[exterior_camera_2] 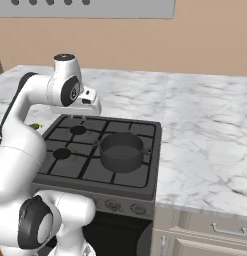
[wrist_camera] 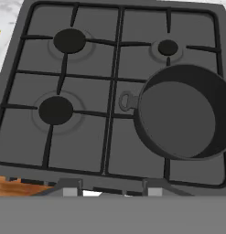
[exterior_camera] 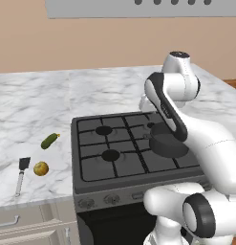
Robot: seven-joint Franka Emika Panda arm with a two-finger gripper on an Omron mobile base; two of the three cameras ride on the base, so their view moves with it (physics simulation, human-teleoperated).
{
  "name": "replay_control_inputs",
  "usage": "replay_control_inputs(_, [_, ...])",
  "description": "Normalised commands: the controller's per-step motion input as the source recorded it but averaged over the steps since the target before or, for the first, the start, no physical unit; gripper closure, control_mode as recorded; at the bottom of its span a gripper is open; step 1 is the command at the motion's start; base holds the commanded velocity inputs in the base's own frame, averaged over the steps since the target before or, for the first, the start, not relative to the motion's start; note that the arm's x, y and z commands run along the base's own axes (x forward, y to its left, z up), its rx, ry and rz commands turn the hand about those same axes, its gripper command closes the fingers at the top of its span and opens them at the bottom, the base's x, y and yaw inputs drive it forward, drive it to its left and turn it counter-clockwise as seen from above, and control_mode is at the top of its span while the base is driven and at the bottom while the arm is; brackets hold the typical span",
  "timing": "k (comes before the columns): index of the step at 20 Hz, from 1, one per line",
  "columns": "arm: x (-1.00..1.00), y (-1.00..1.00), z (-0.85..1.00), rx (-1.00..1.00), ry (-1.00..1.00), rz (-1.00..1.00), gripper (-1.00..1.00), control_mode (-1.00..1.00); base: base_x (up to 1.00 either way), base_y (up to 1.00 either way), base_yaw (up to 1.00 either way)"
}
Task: Put the squash and cucumber in the pot. Retrieve the spatula and lightly stir the vegetables in the pot.
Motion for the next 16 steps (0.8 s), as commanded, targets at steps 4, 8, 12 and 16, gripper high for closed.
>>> replay_control_inputs(4, [0.01, 0.17, -0.06, 0.0, 0.0, -0.05, -1.0, -1.0, 0.0, 0.0, 0.0])
replay_control_inputs(8, [-0.26, 0.74, -0.18, 0.0, 0.01, 0.02, -1.0, -1.0, 0.0, 0.0, 0.0])
replay_control_inputs(12, [-0.21, 0.96, -0.07, -0.05, 0.0, 0.15, -1.0, -1.0, 0.0, 0.0, 0.0])
replay_control_inputs(16, [0.0, 1.0, -0.19, 0.0, 0.0, 0.4, -1.0, -1.0, 0.0, 0.0, 0.0])
